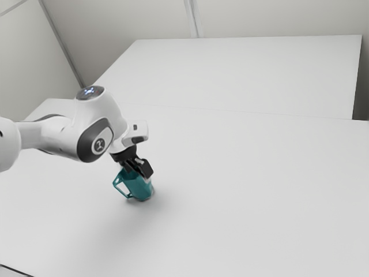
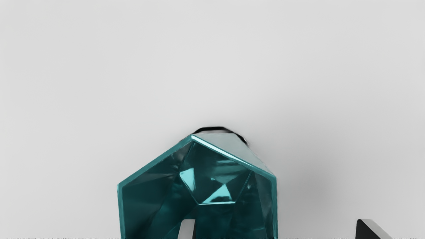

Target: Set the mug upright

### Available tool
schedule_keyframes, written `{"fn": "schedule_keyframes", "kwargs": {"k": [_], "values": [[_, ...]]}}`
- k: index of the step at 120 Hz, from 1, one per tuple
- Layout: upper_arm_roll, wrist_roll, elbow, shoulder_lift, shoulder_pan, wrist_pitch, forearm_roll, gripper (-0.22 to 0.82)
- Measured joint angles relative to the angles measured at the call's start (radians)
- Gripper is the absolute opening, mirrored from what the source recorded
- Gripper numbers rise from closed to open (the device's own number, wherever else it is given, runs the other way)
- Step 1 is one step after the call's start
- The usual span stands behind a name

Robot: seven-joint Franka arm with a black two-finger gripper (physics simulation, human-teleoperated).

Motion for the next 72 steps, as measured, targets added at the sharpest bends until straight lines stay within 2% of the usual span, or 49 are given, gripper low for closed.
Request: {"fn": "schedule_keyframes", "kwargs": {"k": [22,34,48,60,72], "values": [[-0.012,-0.011,0.072,-0.064,0.008,-0.085,0.001,0.57],[-0.01,-0.025,0.25,-0.037,0.019,-0.198,-0.005,0.58],[-0.011,-0.043,0.396,-0.018,0.019,-0.312,-0.001,0.59],[0.0,-0.055,0.592,0.075,0.003,-0.432,0.013,0.6],[0.073,-0.068,0.75,0.136,-0.072,-0.547,0.032,0.6]]}}
